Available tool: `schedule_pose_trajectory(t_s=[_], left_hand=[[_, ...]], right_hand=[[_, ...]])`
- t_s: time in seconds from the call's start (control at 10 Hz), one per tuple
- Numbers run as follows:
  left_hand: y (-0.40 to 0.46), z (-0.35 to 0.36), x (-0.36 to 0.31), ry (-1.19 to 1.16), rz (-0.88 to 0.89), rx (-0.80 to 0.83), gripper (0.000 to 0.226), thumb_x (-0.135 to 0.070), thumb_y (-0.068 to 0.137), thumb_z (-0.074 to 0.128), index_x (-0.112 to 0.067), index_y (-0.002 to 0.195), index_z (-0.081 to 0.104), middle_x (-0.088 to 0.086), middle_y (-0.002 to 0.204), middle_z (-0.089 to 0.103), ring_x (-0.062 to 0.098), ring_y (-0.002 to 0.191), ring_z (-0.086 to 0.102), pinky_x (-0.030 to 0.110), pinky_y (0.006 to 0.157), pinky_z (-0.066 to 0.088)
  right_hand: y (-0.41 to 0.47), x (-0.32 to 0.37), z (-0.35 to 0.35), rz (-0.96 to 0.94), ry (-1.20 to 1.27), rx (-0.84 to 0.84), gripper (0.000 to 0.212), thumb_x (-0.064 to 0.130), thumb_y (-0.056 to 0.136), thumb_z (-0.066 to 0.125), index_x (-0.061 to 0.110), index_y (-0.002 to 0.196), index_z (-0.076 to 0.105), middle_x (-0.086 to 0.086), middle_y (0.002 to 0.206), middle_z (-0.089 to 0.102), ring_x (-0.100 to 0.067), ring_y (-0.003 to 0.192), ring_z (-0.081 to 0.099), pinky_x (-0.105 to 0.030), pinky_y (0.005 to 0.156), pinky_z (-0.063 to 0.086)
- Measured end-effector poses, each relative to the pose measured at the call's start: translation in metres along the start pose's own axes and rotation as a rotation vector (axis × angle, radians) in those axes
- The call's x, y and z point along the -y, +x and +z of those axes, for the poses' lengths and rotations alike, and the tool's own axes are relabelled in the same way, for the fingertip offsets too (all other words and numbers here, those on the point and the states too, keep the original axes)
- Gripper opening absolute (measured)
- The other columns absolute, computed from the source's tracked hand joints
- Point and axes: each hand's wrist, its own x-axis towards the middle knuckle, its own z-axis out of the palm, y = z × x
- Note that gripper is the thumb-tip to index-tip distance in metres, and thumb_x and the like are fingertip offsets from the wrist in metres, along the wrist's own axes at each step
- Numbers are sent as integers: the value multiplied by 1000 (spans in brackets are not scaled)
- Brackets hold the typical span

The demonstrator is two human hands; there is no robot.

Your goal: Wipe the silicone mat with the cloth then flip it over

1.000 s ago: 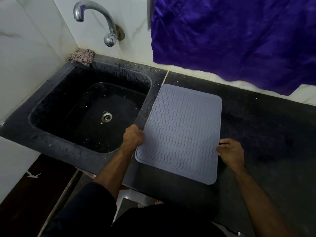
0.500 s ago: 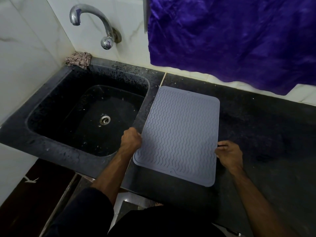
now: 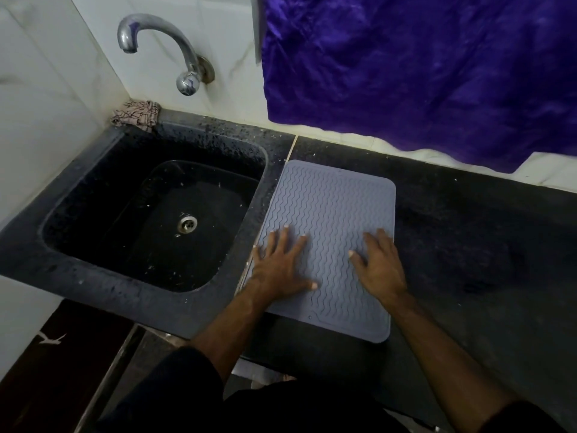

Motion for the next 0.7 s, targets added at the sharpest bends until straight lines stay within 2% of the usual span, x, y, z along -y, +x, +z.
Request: schedule_pose_trajectory(t_s=[0.1,0.5,0.6,0.7], left_hand=[[3,8,-3,41,-33,82,117,-76,69,62,-42,149,-17,1,155,-34,35,142,-28,63,110,-9],[5,8,-4,33,-61,100,118,-74,68,65,-43,148,-16,1,155,-33,35,142,-28,64,111,-8],[5,5,-8,-10,-75,70,113,-72,71,63,-39,150,-10,2,157,-28,35,144,-23,63,113,-5],[9,-2,-13,-13,-63,-68,102,-73,79,53,-31,153,-4,3,161,-17,31,147,-15,59,117,-1]], right_hand=[[4,5,6,-8,-77,80,69,53,95,41,20,151,21,-10,161,3,-30,147,0,-47,118,10],[-1,2,13,7,-113,153,70,57,97,30,26,153,4,-4,161,-11,-25,147,-12,-44,117,-2],[0,3,10,14,-60,168,70,56,97,32,24,153,6,-3,161,-10,-24,147,-12,-43,117,-3],[-1,-2,1,5,-66,19,67,53,98,34,17,152,18,-6,161,6,-24,148,-2,-45,120,2]])
